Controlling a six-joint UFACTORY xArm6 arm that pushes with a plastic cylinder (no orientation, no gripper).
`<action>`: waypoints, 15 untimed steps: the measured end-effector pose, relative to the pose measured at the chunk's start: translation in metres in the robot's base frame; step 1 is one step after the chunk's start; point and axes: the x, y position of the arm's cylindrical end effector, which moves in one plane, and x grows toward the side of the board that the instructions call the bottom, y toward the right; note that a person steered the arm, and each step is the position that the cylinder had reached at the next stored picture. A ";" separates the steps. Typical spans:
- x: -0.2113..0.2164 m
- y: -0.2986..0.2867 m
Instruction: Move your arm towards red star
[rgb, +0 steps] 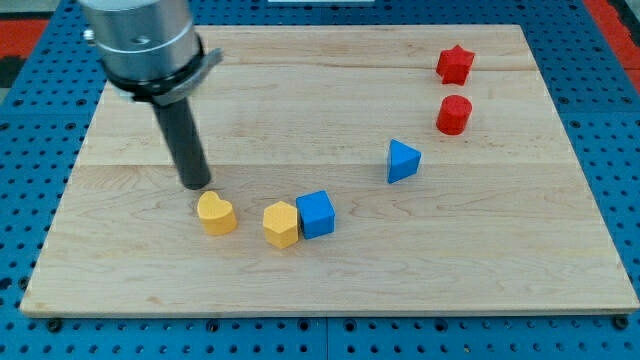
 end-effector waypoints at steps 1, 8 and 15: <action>0.020 -0.014; -0.013 0.130; -0.040 0.130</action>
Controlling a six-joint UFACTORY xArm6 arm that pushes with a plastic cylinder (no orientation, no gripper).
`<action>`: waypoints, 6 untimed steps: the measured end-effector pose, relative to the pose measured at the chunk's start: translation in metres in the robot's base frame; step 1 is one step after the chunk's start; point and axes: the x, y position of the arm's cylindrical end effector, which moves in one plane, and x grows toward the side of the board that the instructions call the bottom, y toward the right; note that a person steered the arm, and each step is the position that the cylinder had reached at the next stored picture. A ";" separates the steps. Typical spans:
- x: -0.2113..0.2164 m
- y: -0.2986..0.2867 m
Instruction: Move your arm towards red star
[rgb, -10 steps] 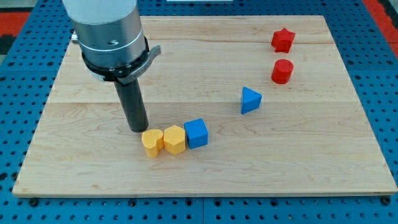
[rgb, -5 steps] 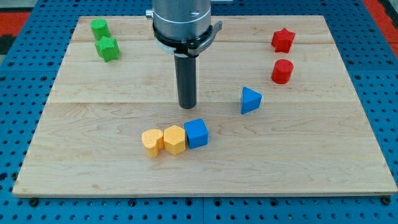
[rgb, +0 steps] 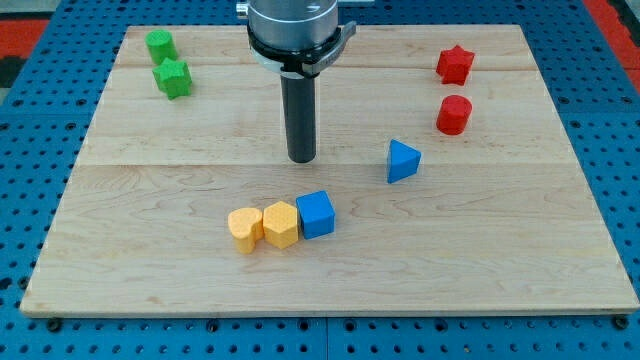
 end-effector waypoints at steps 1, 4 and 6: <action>0.015 0.025; 0.035 0.223; -0.109 0.264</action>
